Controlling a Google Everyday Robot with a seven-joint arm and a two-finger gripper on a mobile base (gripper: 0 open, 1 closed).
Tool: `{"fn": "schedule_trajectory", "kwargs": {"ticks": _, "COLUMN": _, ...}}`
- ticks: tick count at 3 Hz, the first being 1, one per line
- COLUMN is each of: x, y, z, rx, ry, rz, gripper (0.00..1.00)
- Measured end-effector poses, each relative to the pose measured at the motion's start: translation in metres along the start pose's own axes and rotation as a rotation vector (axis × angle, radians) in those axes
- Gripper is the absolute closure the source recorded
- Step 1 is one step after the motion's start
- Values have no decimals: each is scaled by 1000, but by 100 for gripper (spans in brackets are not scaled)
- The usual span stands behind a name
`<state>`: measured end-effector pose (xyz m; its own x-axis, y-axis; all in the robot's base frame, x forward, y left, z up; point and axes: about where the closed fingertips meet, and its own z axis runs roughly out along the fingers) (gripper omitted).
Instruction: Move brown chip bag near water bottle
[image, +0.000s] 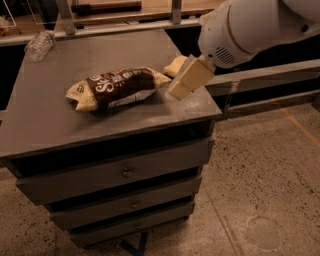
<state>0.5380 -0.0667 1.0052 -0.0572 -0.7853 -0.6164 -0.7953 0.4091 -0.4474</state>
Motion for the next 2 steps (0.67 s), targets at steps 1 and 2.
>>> {"fn": "schedule_trajectory", "kwargs": {"ticks": 1, "x": -23, "y": 1, "z": 48, "rx": 1, "ry": -62, "rz": -16, "gripper": 0}}
{"fn": "schedule_trajectory", "kwargs": {"ticks": 2, "x": -23, "y": 1, "z": 48, "rx": 1, "ry": -62, "rz": -16, "gripper": 0}}
